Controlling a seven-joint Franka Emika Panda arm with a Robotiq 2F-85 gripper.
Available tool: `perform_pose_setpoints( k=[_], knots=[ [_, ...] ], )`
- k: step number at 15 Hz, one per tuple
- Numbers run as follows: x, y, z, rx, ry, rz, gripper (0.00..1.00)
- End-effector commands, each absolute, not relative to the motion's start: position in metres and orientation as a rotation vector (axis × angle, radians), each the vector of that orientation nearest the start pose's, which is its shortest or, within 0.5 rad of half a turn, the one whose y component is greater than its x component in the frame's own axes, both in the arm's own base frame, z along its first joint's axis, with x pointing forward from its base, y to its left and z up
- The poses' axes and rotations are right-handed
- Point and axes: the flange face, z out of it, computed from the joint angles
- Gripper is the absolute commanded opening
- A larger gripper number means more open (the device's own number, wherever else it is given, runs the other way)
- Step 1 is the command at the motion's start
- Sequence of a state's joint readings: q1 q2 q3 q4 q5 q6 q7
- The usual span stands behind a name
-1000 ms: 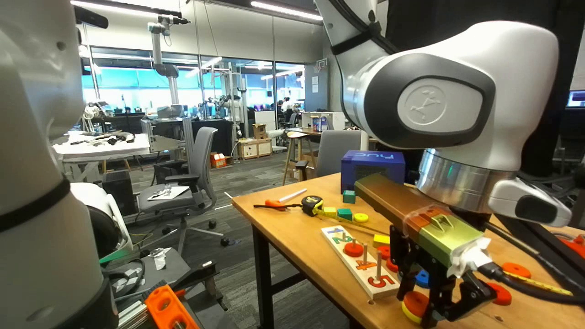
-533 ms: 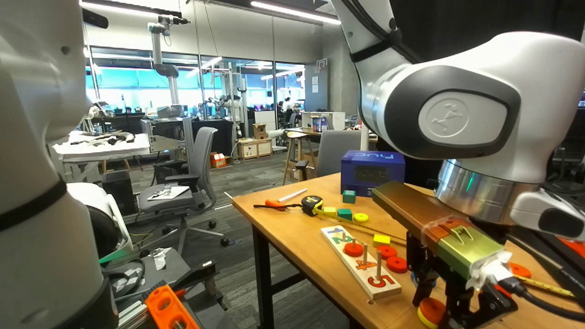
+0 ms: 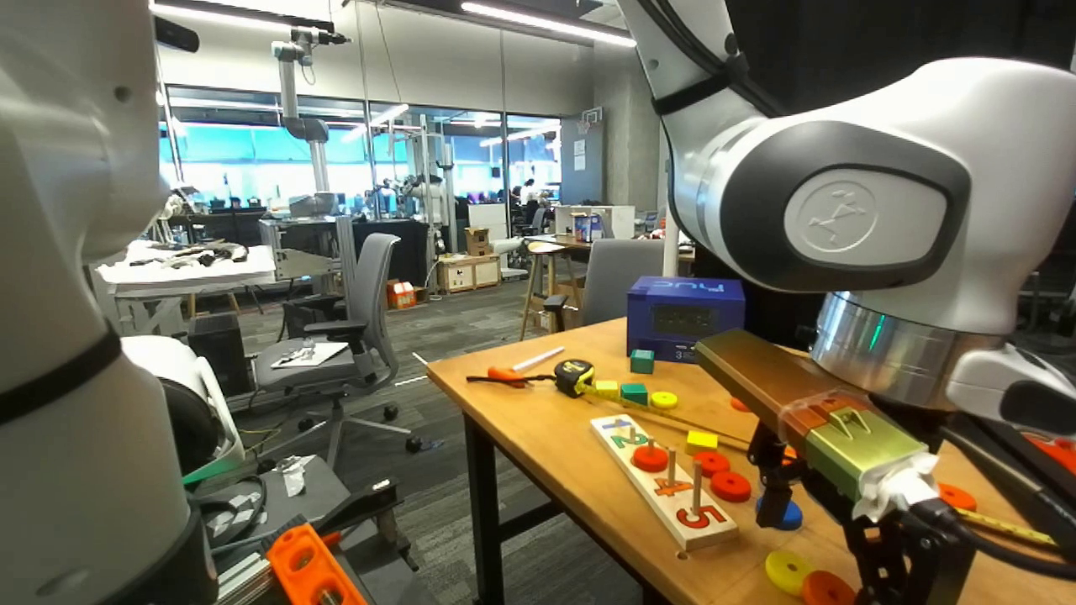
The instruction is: Remove the orange ring from the platform
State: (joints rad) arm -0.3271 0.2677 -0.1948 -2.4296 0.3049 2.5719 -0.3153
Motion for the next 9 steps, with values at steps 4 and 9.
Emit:
perform_pose_setpoints(
  k=[4,9],
  knots=[
    [0.398,-0.233,0.245,-2.928,0.798,0.060,1.00],
    [0.373,-0.201,0.308,-2.992,0.766,0.027,1.00]
  ],
)
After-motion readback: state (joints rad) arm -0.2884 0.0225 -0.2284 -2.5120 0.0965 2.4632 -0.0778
